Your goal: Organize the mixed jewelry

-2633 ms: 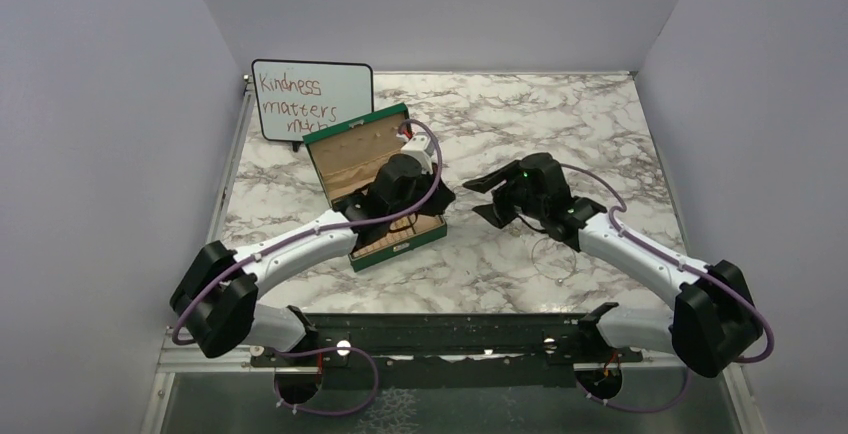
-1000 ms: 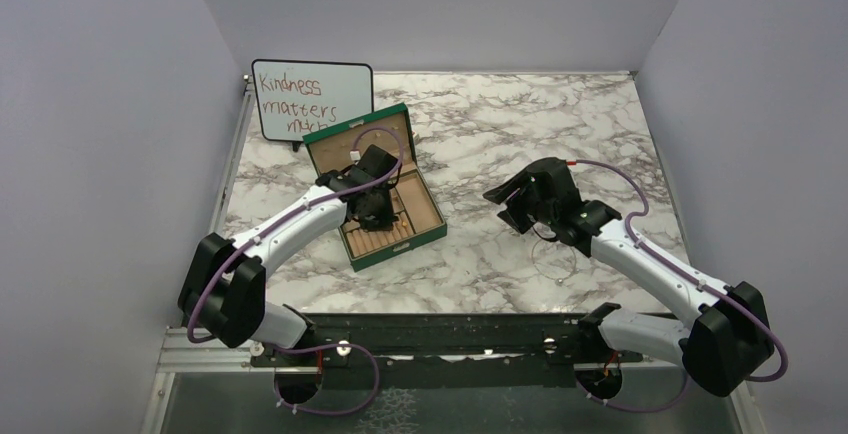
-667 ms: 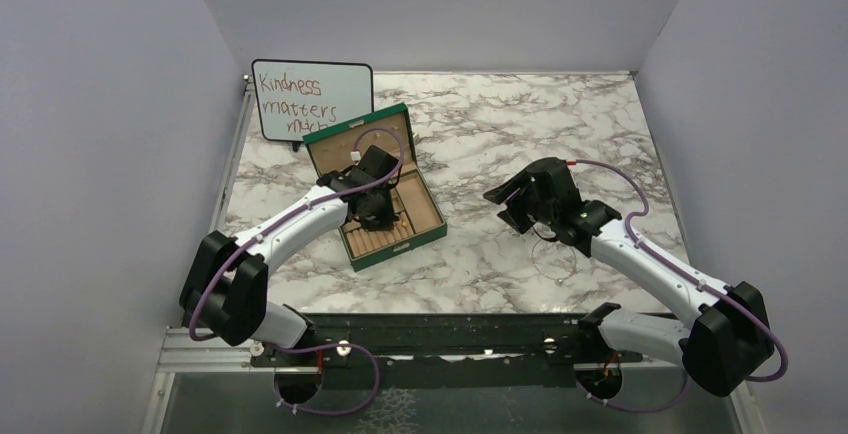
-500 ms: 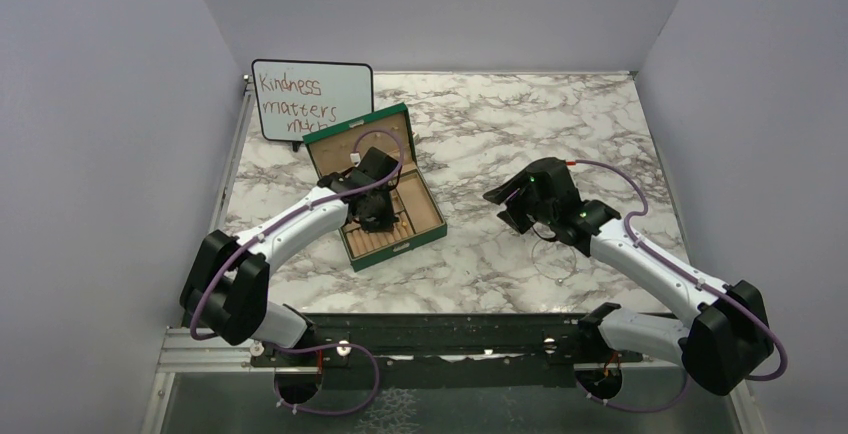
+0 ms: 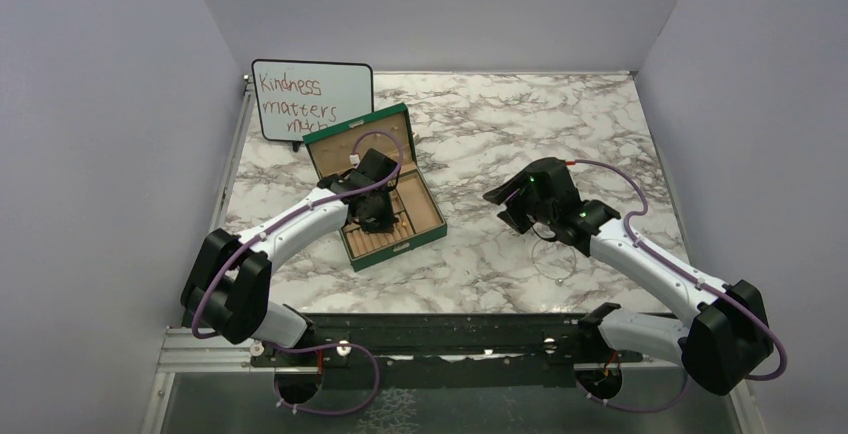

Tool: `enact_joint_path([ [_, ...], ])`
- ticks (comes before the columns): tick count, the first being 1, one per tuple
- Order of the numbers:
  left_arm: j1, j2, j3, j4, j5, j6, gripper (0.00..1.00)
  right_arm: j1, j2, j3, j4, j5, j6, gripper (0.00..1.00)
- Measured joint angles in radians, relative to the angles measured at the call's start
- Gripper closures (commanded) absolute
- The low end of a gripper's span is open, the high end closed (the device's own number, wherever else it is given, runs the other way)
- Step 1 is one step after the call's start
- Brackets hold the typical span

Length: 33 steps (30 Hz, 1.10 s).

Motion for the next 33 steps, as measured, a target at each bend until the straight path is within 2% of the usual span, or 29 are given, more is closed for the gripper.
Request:
enact_joint_path([
  [17, 0.005, -0.014, -0.013, 0.018, 0.006, 0.006, 0.74, 0.0, 0.0, 0.0, 0.0, 0.0, -0.007, 0.41],
  [22, 0.005, -0.025, -0.014, 0.018, 0.005, 0.008, 0.76, 0.0, 0.0, 0.0, 0.0, 0.0, -0.008, 0.41],
  [28, 0.005, -0.025, -0.017, 0.017, -0.002, 0.013, 0.9, 0.0, 0.0, 0.0, 0.0, 0.0, -0.009, 0.41],
  [33, 0.005, -0.025, -0.019, 0.017, -0.01, 0.019, 0.93, 0.0, 0.0, 0.0, 0.0, 0.0, -0.009, 0.41],
])
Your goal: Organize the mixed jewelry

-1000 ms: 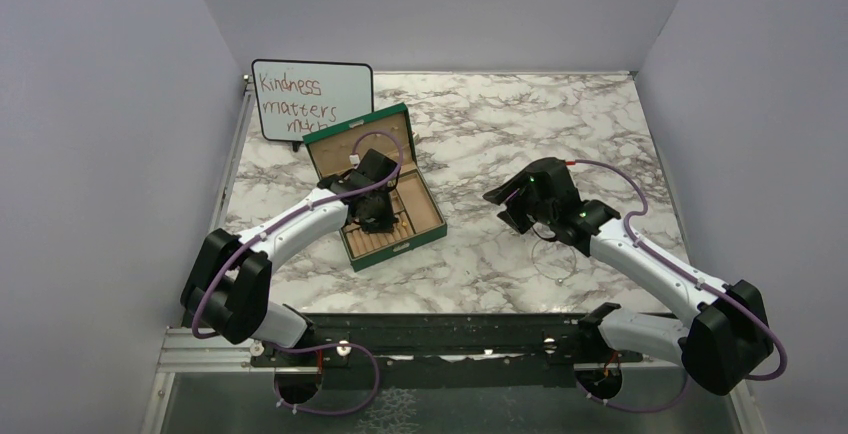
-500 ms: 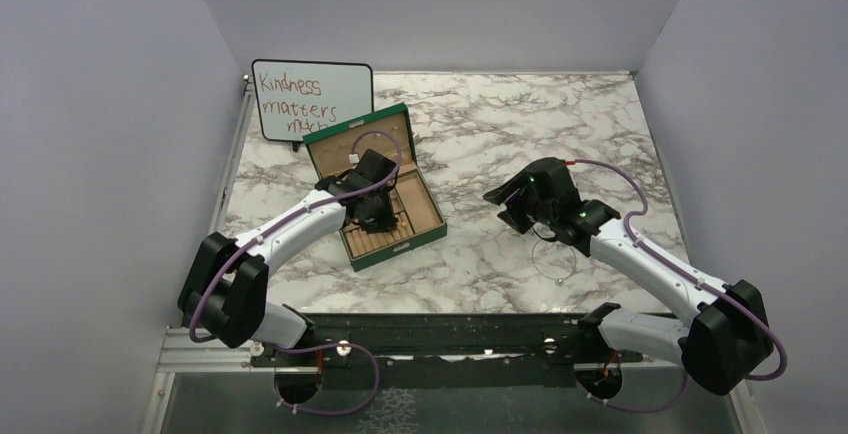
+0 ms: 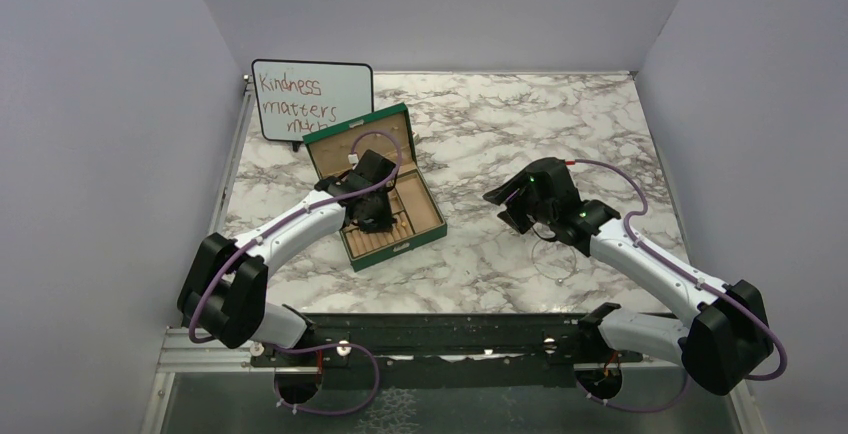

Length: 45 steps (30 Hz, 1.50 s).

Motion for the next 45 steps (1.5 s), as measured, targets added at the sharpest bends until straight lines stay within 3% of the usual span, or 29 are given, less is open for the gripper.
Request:
enact_joint_path([
  [14, 0.0, 0.0, 0.0, 0.0, -0.018, -0.003, 0.92, 0.0, 0.0, 0.0, 0.0, 0.0, -0.001, 0.41],
  [27, 0.005, 0.0, 0.0, 0.021, -0.02, -0.029, 0.77, 0.0, 0.0, 0.0, 0.0, 0.0, -0.008, 0.42],
  [36, 0.006, -0.028, -0.011, 0.018, -0.028, -0.025, 0.89, 0.0, 0.0, -0.004, 0.002, -0.001, -0.008, 0.42],
  [45, 0.006, -0.032, -0.011, 0.018, -0.045, -0.019, 0.91, 0.0, 0.0, -0.007, 0.002, -0.001, -0.008, 0.42],
])
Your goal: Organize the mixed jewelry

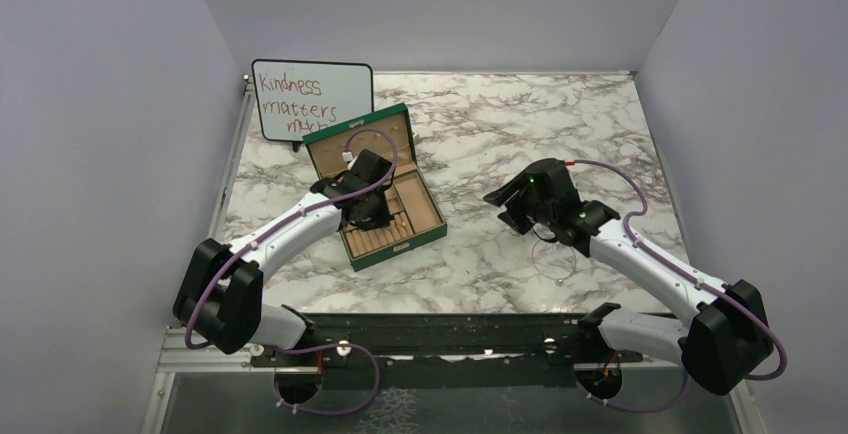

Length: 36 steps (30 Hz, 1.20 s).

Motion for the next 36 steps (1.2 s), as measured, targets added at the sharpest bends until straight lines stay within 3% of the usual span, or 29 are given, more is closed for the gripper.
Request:
enact_joint_path([
  [20, 0.0, 0.025, 0.0, 0.026, -0.004, 0.01, 0.95, 0.0, 0.0, -0.007, 0.0, 0.0, 0.0, 0.42],
  [28, 0.0, 0.023, 0.0, 0.029, -0.014, 0.026, 0.75, 0.0, 0.0, -0.008, 0.0, 0.001, -0.035, 0.42],
  [33, 0.0, -0.025, 0.004, 0.021, -0.027, 0.045, 0.6, 0.0, 0.005, -0.002, -0.003, 0.01, -0.112, 0.4],
  [36, 0.0, -0.067, 0.008, 0.021, -0.034, 0.058, 0.56, 0.0, 0.032, 0.029, -0.017, 0.032, -0.188, 0.4],
])
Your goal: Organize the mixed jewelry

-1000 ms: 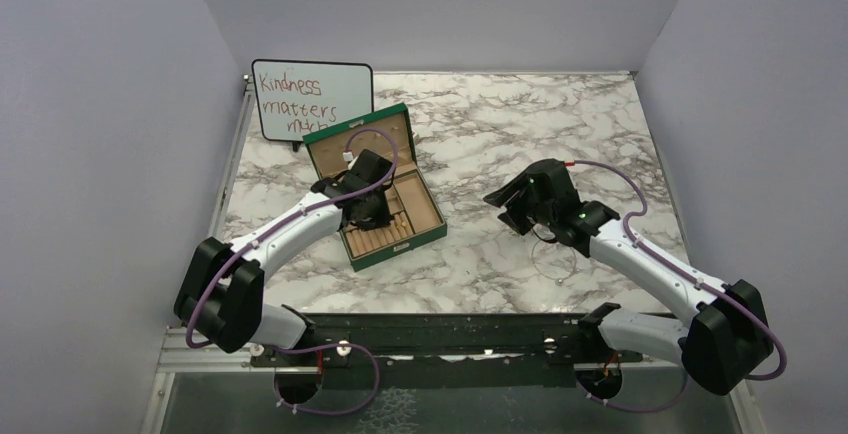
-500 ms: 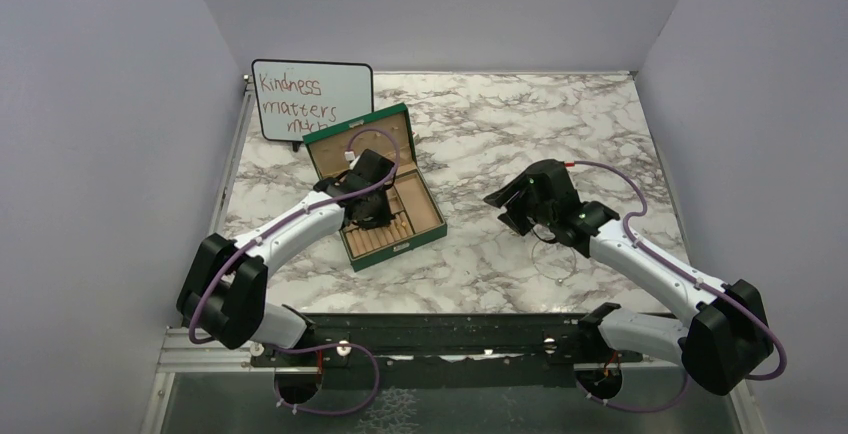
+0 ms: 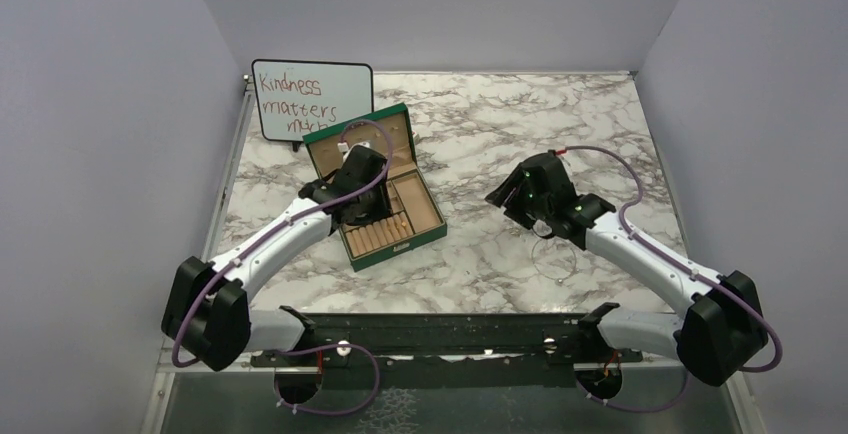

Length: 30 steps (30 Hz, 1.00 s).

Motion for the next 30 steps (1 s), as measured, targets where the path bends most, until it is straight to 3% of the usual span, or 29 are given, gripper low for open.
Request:
enact_joint_path([
  [4, 0.0, -0.072, -0.002, 0.023, -0.002, 0.037, 0.48, -0.017, 0.051, 0.061, -0.041, 0.043, -0.12, 0.4],
  [11, 0.0, -0.241, -0.057, 0.185, 0.01, 0.142, 0.17, -0.213, 0.147, 0.11, -0.106, 0.076, -0.291, 0.42],
  [15, 0.0, -0.285, -0.09, 0.284, 0.038, 0.195, 0.03, -0.306, 0.201, 0.11, -0.138, 0.093, -0.353, 0.52],
  [30, 0.0, -0.252, -0.132, 0.438, 0.144, 0.237, 0.01, -0.334, 0.392, 0.159, -0.159, 0.172, -0.336, 0.6],
])
